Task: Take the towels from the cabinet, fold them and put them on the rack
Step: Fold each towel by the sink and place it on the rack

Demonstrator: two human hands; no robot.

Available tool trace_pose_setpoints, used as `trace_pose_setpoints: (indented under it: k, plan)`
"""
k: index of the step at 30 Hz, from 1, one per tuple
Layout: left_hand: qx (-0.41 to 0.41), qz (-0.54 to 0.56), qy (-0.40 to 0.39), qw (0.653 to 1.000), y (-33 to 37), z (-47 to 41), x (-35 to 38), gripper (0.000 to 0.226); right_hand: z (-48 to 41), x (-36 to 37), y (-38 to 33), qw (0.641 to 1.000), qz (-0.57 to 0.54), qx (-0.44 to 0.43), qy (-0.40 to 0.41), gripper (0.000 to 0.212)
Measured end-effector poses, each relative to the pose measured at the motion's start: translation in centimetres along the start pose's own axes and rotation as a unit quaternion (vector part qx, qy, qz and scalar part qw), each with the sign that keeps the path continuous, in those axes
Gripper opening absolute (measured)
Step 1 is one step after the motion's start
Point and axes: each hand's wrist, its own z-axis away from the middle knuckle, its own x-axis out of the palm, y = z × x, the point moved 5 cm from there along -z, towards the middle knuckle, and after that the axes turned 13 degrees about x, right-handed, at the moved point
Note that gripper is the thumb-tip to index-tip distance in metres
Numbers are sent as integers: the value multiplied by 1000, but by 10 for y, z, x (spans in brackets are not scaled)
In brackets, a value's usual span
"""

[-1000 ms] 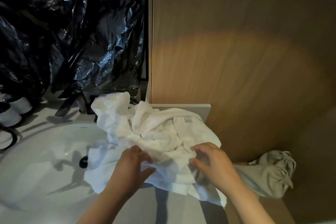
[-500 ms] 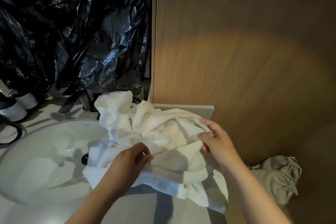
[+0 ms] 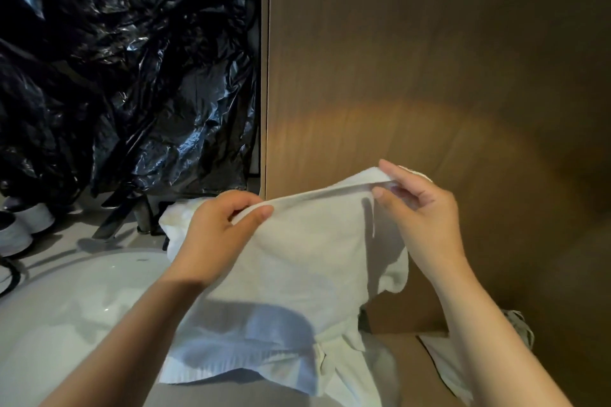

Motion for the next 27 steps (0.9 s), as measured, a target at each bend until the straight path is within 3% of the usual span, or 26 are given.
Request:
trace_pose_setpoints:
  k: [5, 9, 12, 17, 21, 27]
  plan:
    - [-53, -28, -109, 992, -32, 31, 13, 32, 0, -12, 15, 996, 63, 36, 44, 38]
    - [-55, -19, -49, 997, -29, 43, 9, 42, 4, -10, 28, 983, 160, 85, -5, 34]
    - [-6, 6, -34, 999, -1, 30, 6, 43, 16, 1, 25, 972, 223, 81, -6, 20]
    - [70, 29, -44, 996, 41, 10, 5, 16, 37, 26, 14, 985, 124, 83, -85, 26]
    - [71, 34, -86, 993, 46, 10, 10, 20, 44, 41, 15, 980, 126, 86, -124, 30]
    - [76, 49, -102, 991, 54, 13, 11, 22, 44, 57, 15, 975, 139, 52, -164, 12]
